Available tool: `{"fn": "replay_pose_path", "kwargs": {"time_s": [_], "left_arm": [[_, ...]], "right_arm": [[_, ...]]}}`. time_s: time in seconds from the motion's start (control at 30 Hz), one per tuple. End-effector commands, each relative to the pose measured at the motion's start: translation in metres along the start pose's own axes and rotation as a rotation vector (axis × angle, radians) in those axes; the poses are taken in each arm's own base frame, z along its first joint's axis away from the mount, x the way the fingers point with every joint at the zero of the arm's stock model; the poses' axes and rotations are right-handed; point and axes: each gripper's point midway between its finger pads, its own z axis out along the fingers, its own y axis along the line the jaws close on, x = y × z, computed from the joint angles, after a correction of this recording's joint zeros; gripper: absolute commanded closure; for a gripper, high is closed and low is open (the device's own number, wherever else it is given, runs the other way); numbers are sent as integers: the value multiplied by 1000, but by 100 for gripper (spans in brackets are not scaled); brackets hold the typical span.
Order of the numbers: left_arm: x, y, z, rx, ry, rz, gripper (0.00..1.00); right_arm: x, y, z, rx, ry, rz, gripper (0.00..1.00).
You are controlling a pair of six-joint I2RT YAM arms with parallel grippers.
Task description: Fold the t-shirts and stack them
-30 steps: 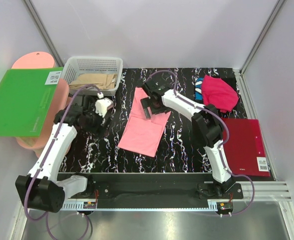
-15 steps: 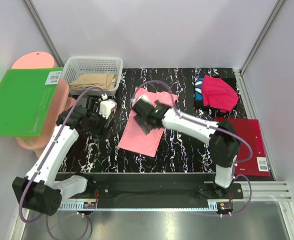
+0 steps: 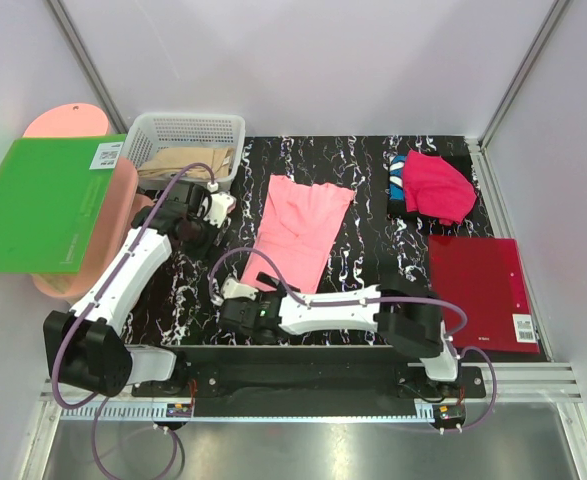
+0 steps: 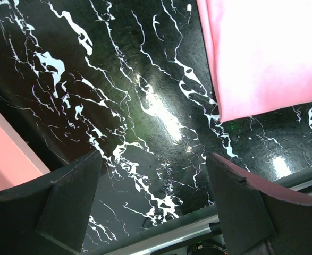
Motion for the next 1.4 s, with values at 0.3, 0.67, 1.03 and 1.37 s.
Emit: {"fn": "replay_pose_path", "kwargs": {"time_s": [0.3, 0.67, 1.03, 1.37], "left_arm": [[-33, 26, -23, -85, -119, -34, 15], [-30, 47, -30, -103, -133, -73, 15], [-36, 47, -39, -100, -157, -75, 15], [-36, 46, -44, -101, -168, -72, 15]], "right_arm": [[-14, 38, 36, 34, -26, 66, 2], [8, 33, 81, 32, 36, 114, 26], [49, 35, 106, -13, 145, 140, 65], [22, 45, 61, -126, 138, 174, 100]]}}
